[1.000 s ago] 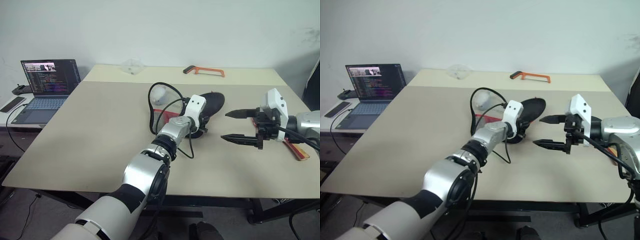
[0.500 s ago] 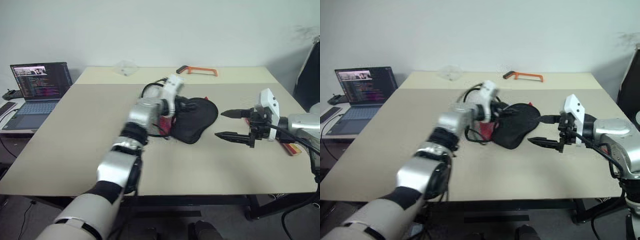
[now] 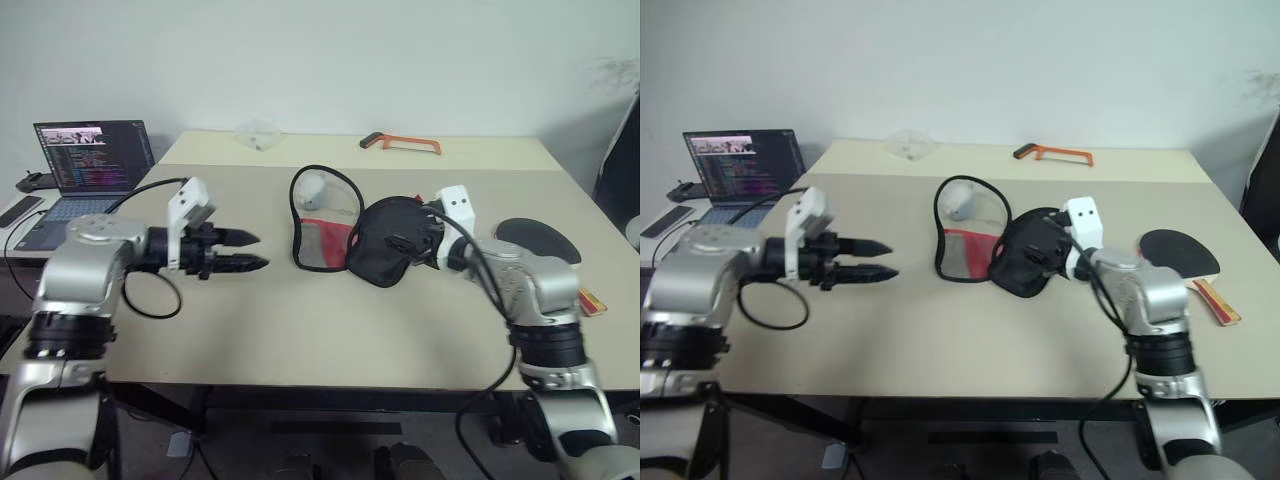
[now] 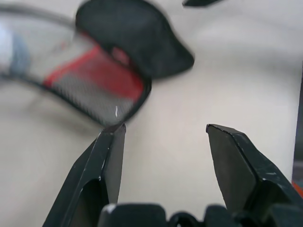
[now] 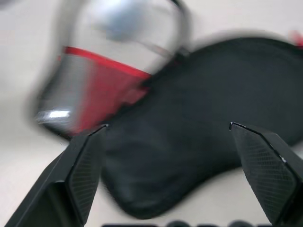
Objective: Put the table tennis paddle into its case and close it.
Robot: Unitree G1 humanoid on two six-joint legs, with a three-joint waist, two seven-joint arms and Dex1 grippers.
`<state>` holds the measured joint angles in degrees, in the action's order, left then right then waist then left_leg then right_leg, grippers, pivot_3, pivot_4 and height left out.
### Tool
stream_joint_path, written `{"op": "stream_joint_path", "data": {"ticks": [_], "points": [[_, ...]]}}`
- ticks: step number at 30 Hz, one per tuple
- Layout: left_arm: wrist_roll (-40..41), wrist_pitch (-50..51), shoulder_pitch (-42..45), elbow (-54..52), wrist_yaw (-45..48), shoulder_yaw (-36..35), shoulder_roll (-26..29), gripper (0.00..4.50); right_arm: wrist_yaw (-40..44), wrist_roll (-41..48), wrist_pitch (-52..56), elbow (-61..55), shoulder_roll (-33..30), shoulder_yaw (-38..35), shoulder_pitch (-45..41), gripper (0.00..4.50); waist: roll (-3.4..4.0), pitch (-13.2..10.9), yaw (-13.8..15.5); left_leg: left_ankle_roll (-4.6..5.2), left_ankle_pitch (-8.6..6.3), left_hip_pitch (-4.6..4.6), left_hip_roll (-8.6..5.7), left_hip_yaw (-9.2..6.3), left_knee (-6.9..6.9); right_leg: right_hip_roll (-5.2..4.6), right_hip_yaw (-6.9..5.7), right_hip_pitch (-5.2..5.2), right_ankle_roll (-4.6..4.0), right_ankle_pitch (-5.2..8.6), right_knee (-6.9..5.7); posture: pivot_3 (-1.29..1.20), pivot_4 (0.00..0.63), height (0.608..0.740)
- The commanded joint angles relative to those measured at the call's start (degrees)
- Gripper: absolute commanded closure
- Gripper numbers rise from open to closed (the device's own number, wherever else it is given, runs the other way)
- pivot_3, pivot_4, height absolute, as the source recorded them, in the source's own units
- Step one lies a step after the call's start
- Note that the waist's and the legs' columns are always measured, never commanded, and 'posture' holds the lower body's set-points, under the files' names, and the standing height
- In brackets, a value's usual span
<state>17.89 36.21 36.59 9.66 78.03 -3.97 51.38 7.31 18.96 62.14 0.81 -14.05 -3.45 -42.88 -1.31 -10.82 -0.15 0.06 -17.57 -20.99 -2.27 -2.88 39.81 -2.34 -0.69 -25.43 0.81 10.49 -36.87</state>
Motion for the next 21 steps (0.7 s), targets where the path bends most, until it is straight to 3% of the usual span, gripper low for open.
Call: {"op": "stream_joint_path", "data": {"ticks": [1, 10, 21], "points": [[2.93, 1.46, -0.75, -4.88, -1.25, -2.62, 1.45, 1.57, -7.99, -3.38, 0.60, -0.35, 3.65, -2.88, -1.96, 0.00, 0.00, 0.00, 0.04, 0.00, 0.00, -0.05, 0.00, -0.01, -0.01, 0.00, -0.01, -0.05, 0.00, 0.00, -0.01, 0.00, 0.150, 0.740], [4.86, 3.34, -3.46, -8.23, -3.88, -2.79, 2.63, 1.57, -19.78, -7.29, 4.66, -0.27, 14.51, -7.36, -1.97, 0.00, 0.01, 0.00, -1.46, 0.02, -0.01, -0.02, 0.07, 0.00, -0.09, 0.07, 0.01, -0.08, -0.02, 0.00, -0.07, 0.00, 0.150, 0.740], [6.55, 4.27, -3.43, -9.86, -6.08, -1.69, 2.34, 1.57, -22.46, -10.96, -4.90, 15.77, 19.61, -5.84, -6.61, 0.00, 0.03, -0.01, -2.25, 0.02, -0.01, 0.06, 0.08, 0.04, -0.21, 0.14, 0.05, -0.08, -0.02, 0.00, -0.03, 0.00, 0.150, 0.740]]}}
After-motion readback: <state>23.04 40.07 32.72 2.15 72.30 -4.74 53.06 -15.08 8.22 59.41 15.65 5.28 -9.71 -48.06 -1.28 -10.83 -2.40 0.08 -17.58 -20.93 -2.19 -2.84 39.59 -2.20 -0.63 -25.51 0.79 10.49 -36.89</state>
